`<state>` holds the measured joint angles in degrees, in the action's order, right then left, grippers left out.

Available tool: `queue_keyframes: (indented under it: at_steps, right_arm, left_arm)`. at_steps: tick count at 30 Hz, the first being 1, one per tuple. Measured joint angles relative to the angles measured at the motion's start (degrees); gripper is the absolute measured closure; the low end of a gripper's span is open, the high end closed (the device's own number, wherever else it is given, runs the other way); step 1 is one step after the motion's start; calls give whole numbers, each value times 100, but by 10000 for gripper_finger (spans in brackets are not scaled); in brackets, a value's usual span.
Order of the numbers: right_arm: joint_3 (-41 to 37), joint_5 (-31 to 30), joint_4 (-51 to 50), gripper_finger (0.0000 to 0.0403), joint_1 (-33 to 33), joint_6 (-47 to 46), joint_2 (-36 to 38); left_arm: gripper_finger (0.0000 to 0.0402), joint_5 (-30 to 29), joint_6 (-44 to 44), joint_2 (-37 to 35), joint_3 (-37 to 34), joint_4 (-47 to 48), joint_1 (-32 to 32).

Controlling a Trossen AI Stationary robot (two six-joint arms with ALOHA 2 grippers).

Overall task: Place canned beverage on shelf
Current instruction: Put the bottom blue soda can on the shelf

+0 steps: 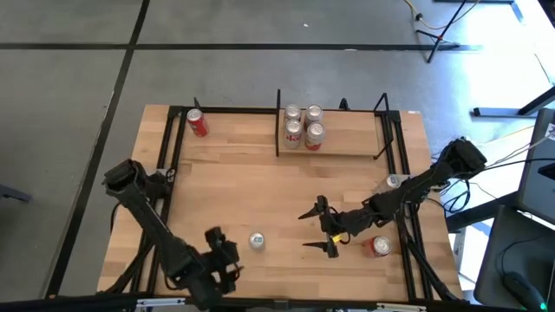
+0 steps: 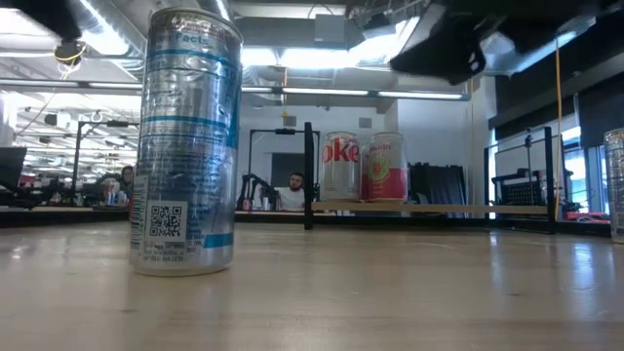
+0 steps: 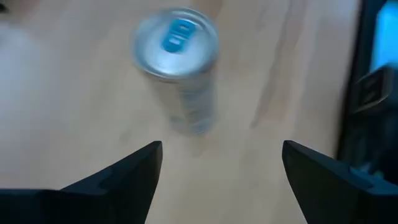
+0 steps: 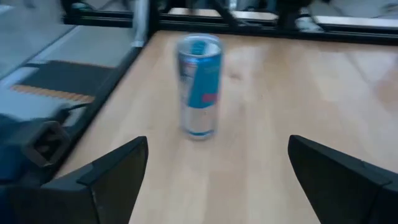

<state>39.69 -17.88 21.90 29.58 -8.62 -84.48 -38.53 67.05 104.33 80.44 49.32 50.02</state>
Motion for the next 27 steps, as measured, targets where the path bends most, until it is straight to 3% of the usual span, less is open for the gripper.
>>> queue_keyframes:
  at_steps: [4, 8, 14, 22, 27]
  right_arm:
    - [-3, -656, 423, 31, -79, 12, -515]
    - [-1, -868, 1034, 31, -257, 4, -1100]
    - [421, -1075, 1260, 31, -506, -9, -2056]
    - [1257, -1214, 1227, 31, -856, 281, -2772]
    - [1637, -883, 1236, 31, -1091, 314, -2991]
  left_arm:
    - [86, -645, 236, 117, -887, -1924, 243]
    - [86, -807, 584, 407, -1579, -3192, 262]
    - [86, -1176, 682, 1006, -1741, -3969, 205]
    - [86, -1083, -1029, 1230, -1739, -5567, 221]
    - [86, -1623, -1839, 1228, -1737, -5908, 170]
